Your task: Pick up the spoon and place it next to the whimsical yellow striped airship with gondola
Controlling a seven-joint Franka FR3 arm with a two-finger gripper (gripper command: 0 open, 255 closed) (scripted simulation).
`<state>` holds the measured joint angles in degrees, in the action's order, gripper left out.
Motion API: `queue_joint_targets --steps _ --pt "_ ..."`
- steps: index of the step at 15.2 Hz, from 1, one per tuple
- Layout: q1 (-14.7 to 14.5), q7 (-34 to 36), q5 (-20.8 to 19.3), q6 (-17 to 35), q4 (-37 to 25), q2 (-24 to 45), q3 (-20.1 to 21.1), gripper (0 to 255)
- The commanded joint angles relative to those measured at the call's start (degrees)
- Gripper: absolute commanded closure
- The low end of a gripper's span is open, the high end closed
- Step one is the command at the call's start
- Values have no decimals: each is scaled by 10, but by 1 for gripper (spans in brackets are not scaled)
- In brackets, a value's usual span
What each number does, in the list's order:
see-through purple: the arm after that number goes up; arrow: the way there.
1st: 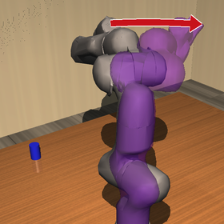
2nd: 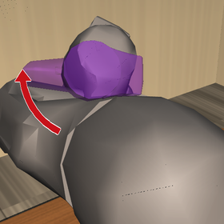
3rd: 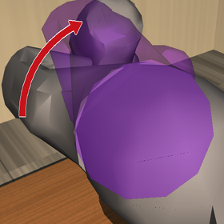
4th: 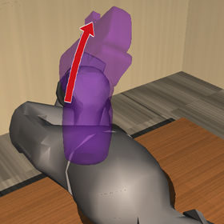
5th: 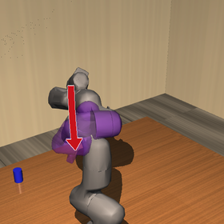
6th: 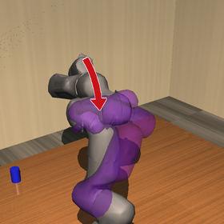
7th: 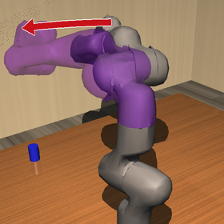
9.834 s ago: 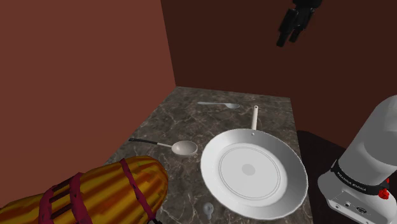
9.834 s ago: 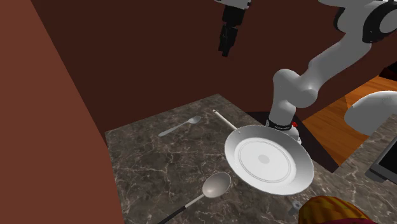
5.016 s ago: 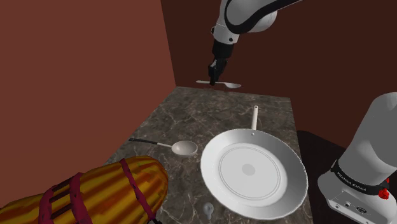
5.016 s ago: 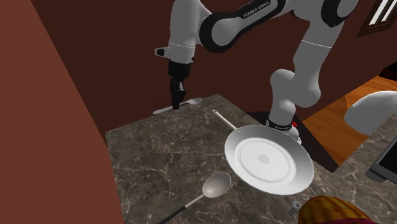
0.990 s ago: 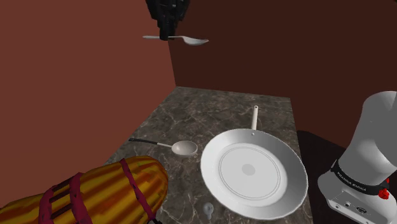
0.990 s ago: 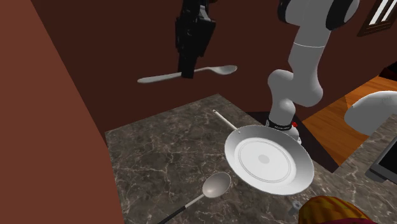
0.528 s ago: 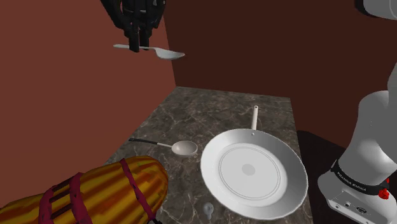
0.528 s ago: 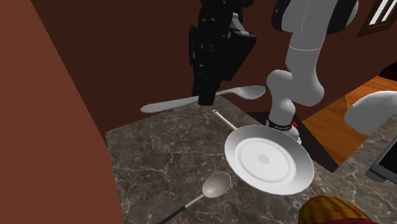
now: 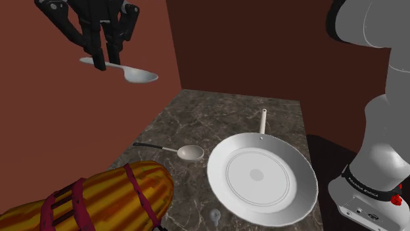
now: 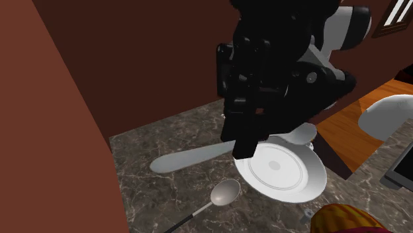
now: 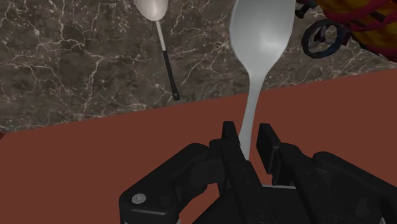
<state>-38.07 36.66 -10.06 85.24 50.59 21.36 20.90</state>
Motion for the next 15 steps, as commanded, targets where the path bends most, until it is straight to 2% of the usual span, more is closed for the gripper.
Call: queue_joint_targets --steps 1,7,15 --pt "3 3 3 20 28 -8 1 255" --pt "25 2 22 94 145 -53 1 255" --pt "40 0 36 173 257 -87 -1 255"
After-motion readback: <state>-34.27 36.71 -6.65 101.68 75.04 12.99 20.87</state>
